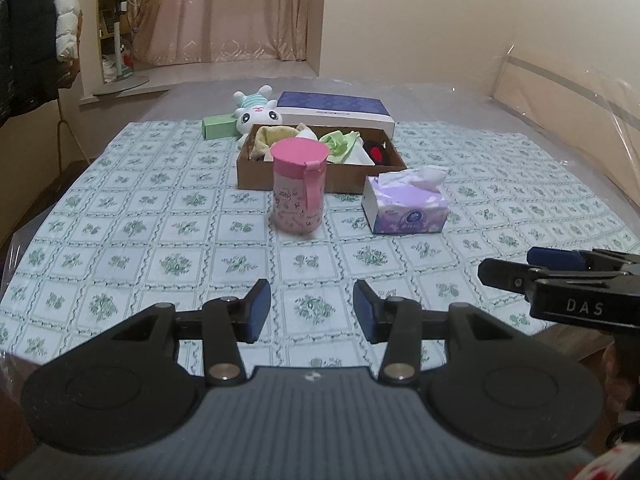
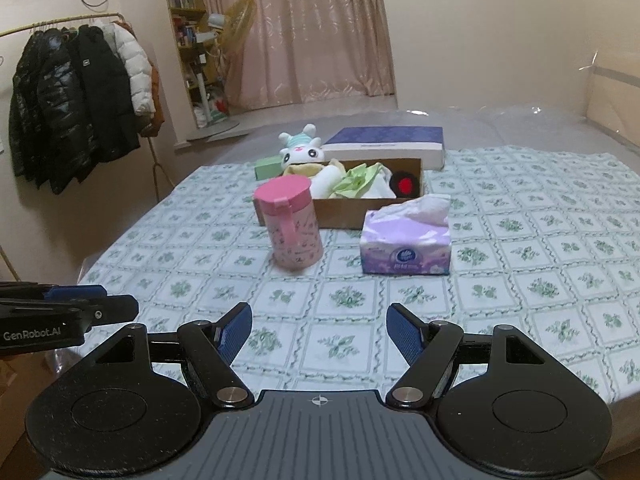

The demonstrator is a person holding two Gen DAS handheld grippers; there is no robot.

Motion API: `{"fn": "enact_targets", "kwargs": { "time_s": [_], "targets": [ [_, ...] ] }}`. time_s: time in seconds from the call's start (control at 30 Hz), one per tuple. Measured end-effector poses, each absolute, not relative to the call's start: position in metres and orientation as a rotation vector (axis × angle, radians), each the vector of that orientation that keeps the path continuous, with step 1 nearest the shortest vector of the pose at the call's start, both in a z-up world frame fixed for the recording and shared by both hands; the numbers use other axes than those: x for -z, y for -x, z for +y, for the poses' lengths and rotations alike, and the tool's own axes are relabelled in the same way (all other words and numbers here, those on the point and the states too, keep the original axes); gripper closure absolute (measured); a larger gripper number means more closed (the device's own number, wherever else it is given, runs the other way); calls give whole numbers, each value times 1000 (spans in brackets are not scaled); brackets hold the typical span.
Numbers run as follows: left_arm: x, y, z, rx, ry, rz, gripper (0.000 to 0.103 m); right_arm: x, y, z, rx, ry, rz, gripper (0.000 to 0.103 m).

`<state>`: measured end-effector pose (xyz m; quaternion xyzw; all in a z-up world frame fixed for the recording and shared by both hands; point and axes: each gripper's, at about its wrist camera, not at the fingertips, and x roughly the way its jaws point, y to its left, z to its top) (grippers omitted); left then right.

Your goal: Organize soft objects

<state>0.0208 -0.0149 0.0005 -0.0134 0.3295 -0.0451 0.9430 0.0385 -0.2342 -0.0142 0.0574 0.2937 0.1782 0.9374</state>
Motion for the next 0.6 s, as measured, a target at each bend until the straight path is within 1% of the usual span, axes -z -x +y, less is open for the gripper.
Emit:
{"fn": "enact_targets", "kwargs": {
  "time_s": [0.6],
  "targets": [
    [23,8,-21,84,14,684,60,36,-8,-229,-369,-94,639,29]
  ]
}}
